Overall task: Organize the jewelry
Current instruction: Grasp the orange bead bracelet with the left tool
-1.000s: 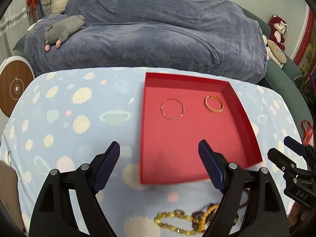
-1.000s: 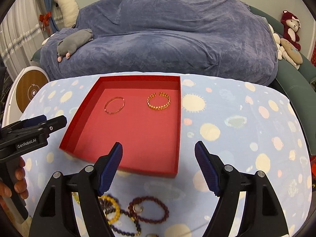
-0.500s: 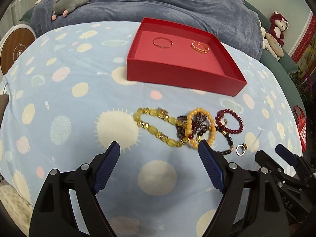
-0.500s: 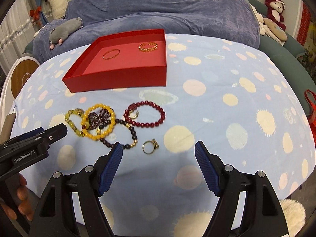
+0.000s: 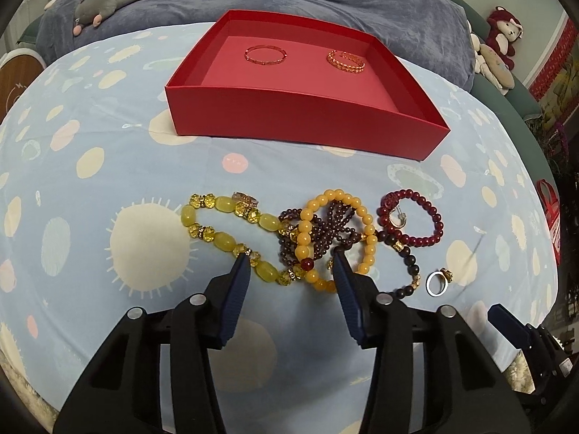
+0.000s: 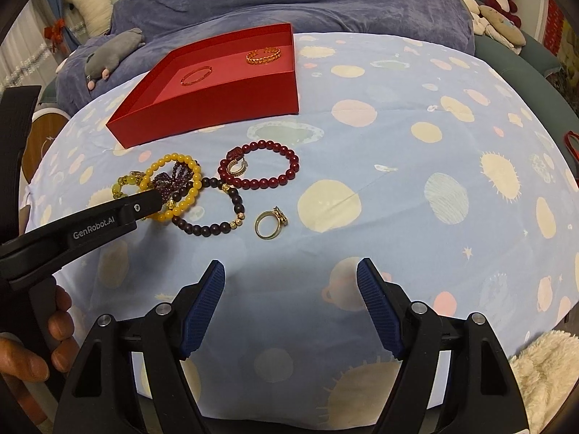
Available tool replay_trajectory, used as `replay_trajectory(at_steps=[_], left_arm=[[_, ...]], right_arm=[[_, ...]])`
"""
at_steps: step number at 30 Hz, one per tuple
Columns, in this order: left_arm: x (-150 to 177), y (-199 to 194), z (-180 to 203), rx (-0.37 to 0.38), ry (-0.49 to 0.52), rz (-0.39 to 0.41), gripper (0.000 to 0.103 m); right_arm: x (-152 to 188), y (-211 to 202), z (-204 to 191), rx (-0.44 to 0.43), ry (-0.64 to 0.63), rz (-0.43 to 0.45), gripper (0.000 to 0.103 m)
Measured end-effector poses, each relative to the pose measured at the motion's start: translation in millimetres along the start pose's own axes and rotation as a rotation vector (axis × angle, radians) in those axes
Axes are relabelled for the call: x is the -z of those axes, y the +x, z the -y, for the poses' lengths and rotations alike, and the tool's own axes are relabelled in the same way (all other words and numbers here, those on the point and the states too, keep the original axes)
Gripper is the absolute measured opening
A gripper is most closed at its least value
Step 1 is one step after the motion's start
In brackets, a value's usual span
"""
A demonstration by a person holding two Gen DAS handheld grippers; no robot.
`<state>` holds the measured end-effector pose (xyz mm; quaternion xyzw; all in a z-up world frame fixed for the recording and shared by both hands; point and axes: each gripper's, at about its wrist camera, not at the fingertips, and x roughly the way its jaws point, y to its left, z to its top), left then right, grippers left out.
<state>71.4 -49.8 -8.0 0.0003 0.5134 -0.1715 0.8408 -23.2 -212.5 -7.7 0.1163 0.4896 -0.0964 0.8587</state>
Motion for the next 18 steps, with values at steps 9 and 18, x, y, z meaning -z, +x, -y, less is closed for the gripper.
replay_trajectory(at_steps=[9,18], left_arm=[[-1,-11,-4,0.077,-0.008,0.014,0.007],[14,-29,-24,0.075,-0.025,0.01,0.007]], right_arm=[[1,1,0,-0.006,-0.001,-0.001,0.072],[-13,1,-1,-0.019,0.01,0.013,0.072]])
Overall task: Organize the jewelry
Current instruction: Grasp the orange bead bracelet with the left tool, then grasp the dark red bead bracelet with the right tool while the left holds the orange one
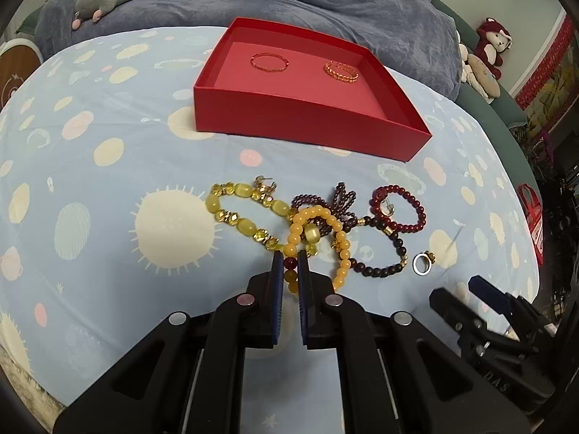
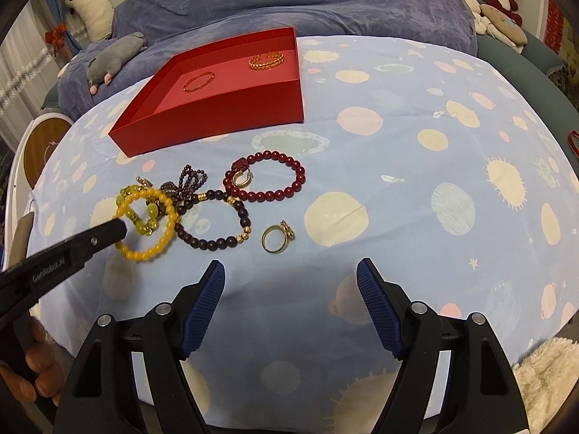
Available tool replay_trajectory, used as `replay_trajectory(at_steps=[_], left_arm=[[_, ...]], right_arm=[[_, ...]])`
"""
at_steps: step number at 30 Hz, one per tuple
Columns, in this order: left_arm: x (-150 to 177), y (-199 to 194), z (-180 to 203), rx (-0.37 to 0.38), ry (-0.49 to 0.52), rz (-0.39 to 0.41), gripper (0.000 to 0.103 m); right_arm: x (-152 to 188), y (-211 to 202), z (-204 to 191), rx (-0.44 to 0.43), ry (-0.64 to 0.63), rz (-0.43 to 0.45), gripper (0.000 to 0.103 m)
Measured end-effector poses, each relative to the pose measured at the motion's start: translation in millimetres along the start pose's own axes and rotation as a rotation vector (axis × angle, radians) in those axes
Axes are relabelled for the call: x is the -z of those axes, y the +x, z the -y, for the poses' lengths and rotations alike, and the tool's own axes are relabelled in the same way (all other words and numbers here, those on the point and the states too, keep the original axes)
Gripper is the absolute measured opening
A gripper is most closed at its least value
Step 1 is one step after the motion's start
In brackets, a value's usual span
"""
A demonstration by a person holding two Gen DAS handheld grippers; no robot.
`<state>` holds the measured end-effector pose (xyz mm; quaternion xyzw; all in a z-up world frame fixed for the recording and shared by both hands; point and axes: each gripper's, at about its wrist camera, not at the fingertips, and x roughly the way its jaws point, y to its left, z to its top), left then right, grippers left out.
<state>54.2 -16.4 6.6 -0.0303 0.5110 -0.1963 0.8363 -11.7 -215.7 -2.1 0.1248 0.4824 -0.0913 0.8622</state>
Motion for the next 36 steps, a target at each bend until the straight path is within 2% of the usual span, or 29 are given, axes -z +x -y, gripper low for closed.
replay_trajectory(at_steps=[6,9,16,20,22,26,30,36], left_arm=[[15,5,-13,-0.032,-0.001,-0.038,0.008],[18,8,-18,-0.034,-0.006,-0.037,0.008],[18,11,-16,-0.037,0.004,-0.017,0.008],[19,10,-16,-0.038,0.011,-0.005,0.008],[19,10,-16,-0.037,0.011,-0.001,0.008],[18,10,-17,-0.028,0.0,-0.003,0.008],[17,9,-20,-0.004,-0.019,-0.017,0.008],[17,3,-14,0.017,-0.011,-0.021,0.008]], right_arm=[[-27,14,-2,0.021,-0.011,0.026,0.071],[-40,25,-3,0.033,-0.023,0.033,0.067],[-58,48,-4,0.041,-0.035,0.013,0.047],[-58,58,-6,0.046,-0.05,-0.015,0.032],[-56,59,-8,0.058,-0.071,-0.003,0.028],[-55,57,-10,0.046,-0.083,-0.003,0.008],[-56,53,-4,0.02,-0.046,-0.011,0.007],[-55,26,-1,-0.02,-0.009,0.023,0.007]])
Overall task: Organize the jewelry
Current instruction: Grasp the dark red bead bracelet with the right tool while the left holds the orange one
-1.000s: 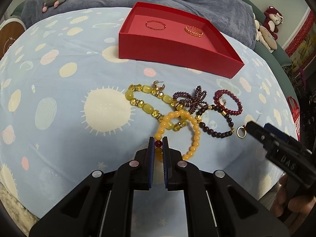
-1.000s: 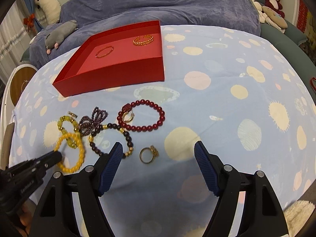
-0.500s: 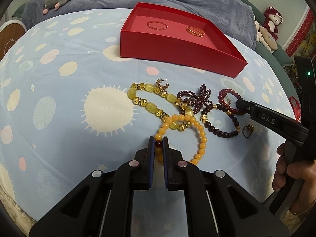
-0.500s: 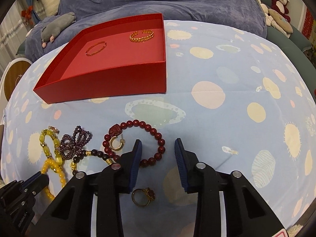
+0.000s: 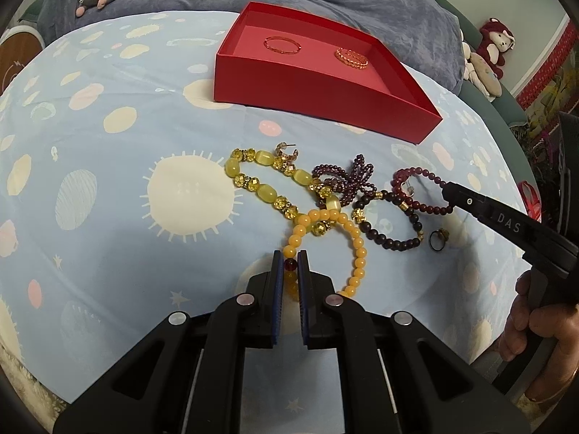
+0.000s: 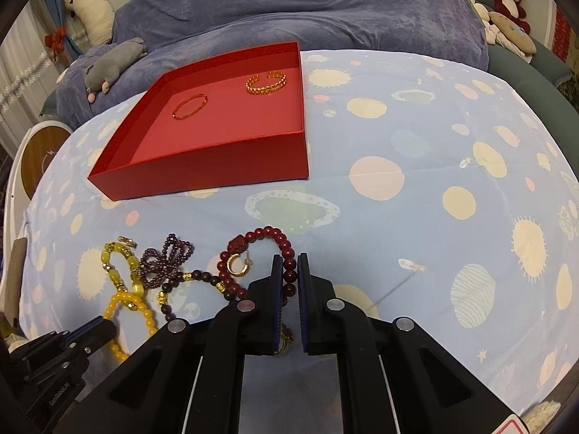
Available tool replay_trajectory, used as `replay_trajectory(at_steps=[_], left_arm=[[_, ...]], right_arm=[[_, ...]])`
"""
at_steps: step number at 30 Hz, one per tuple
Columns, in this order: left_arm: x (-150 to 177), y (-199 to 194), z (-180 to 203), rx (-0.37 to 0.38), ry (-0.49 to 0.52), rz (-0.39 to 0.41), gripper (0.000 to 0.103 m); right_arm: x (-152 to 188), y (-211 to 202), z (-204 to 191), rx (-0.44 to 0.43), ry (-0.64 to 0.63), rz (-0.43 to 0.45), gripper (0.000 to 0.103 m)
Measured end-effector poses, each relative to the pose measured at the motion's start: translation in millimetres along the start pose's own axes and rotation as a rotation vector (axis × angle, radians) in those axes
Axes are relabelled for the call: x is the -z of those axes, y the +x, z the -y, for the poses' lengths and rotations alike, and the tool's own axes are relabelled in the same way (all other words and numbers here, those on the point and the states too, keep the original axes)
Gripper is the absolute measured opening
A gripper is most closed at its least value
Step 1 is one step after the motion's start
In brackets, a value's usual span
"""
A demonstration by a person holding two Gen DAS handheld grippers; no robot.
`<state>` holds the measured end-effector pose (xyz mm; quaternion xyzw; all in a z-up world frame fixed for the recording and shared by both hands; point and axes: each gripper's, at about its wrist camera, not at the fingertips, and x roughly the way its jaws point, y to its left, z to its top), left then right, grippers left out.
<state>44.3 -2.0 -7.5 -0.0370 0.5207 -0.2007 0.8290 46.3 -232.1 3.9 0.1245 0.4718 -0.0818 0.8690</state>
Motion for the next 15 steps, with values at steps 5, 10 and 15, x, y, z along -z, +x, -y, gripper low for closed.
replay_trajectory(at_steps=[5,10,15], left_arm=[[-1,-11,10,0.027,0.011,0.008,0.008],[-4,-27,22,0.056,0.03,0.016,0.007],[-12,-40,34,0.082,0.055,0.022,0.007]], right_arm=[[-2,-28,2,-0.031,0.018,0.028,0.007],[-2,-52,3,-0.038,0.012,0.048,0.007],[-3,-69,6,-0.044,0.01,0.067,0.007]])
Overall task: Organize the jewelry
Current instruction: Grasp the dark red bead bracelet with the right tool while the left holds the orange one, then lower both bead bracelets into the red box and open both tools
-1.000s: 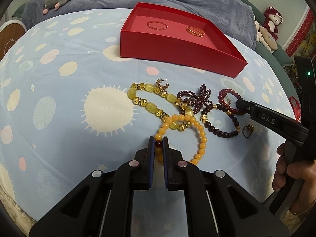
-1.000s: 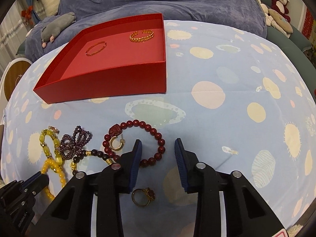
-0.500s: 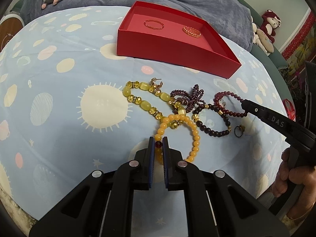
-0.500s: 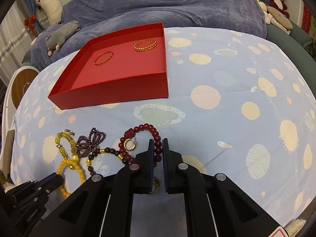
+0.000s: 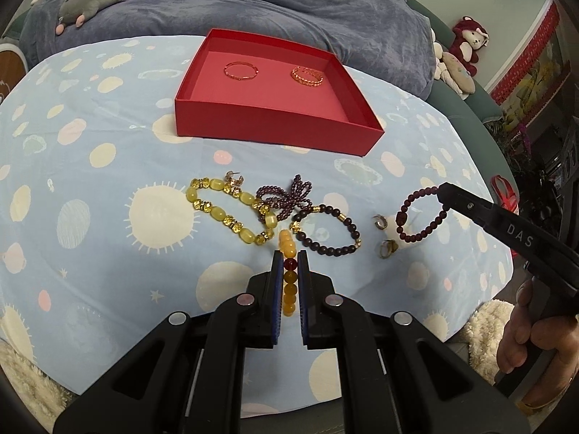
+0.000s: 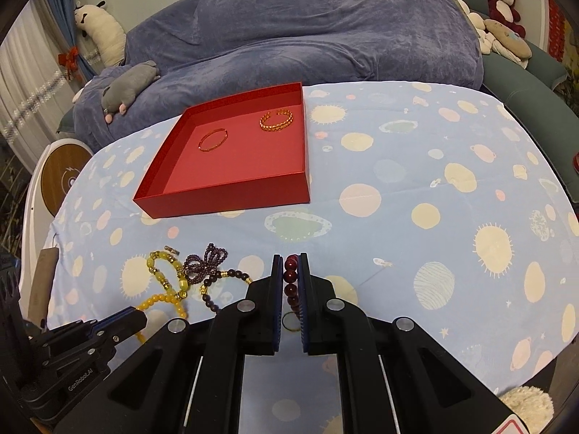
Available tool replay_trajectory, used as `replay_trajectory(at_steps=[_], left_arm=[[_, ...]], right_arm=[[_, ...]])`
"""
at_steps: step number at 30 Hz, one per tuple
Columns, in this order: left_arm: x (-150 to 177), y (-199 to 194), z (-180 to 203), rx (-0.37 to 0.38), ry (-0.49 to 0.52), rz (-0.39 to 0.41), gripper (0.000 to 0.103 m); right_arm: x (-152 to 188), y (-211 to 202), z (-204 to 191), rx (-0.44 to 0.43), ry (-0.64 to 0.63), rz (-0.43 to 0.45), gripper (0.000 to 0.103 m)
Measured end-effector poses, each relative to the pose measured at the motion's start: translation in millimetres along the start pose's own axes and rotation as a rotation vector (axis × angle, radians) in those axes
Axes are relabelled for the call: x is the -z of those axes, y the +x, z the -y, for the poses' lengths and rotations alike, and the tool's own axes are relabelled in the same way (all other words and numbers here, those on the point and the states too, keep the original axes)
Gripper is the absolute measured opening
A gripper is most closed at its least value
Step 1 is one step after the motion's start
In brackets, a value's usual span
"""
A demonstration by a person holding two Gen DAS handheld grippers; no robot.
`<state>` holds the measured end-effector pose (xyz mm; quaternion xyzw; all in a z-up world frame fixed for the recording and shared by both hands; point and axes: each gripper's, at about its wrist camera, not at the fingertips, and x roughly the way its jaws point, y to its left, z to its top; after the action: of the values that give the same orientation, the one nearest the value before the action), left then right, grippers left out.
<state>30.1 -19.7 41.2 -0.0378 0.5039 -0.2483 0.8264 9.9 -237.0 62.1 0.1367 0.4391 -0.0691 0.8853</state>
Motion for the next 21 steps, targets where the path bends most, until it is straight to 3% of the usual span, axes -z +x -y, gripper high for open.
replay_trajectory(at_steps=[8,14,21], left_arm=[[-44,-20,12,0.065,0.021,0.05,0.007],[-116,-16,14,0.133,0.012,0.104,0.007],[-190,23,0,0.184,-0.045,0.124,0.007]], right_arm=[[-29,-12,-13,-0.043,-0.04,0.043,0.007],[-85,4,-33,-0.112,-0.08,0.071,0.007],[-147,52,-60,-0.158,-0.115,0.075,0.007]])
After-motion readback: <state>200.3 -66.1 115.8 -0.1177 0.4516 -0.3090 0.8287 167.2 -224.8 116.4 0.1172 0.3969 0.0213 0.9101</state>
